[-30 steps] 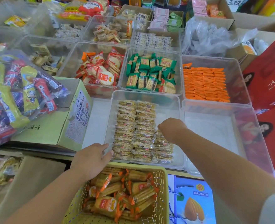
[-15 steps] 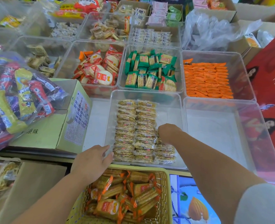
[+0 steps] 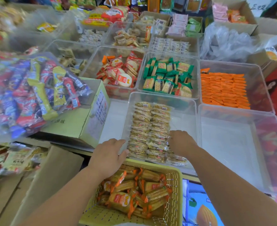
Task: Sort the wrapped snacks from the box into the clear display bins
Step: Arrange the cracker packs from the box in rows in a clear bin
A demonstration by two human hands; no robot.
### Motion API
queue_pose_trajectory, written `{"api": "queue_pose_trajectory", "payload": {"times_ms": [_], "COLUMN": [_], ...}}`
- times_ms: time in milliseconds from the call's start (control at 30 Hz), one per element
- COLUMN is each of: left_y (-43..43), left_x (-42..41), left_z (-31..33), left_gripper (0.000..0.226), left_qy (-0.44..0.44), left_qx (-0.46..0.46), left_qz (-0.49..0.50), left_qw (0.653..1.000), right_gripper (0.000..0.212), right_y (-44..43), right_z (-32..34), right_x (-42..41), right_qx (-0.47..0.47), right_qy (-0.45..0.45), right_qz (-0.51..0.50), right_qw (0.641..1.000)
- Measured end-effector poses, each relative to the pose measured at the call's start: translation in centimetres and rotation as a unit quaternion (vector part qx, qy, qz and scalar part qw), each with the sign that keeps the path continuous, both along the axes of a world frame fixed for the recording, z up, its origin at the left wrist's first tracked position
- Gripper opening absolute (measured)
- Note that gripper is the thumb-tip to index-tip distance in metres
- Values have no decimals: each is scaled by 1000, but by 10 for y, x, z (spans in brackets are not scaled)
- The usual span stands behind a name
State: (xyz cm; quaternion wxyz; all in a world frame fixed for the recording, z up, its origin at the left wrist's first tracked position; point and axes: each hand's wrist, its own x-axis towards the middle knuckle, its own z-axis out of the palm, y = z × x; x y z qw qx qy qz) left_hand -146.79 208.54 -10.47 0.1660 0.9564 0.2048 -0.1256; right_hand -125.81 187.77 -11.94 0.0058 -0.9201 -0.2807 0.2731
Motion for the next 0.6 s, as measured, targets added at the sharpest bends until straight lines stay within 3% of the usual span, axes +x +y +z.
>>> {"api": "queue_pose_trajectory", "payload": {"times_ms": [167, 267, 467, 533, 600], "left_y": [-5, 4, 56, 86, 119], "left_x": [-58, -111, -224, -258, -285], "left_z": [21, 39, 57, 52, 43], "left_gripper": [60, 53, 45, 32, 33], "left_qy": [-86, -161, -278, -264, -230], "left_qx": [14, -1, -50, -58, -74], "left_qz": [5, 36, 194, 248, 297], "left_qw": [996, 986, 939, 930, 924], "right_gripper": [36, 35, 32, 33, 37], "right_y": [16, 43, 130, 158, 183], "right_z": [29, 47, 63, 63, 62], "right_x": [-70, -123, -233, -267, -296], "right_qx": [180, 272, 342, 352, 351], "right_qy": [-59, -28, 46, 55, 66], "right_qz": [-10, 32, 124, 158, 172], "right_qw": [982, 961, 931, 921, 918]}}
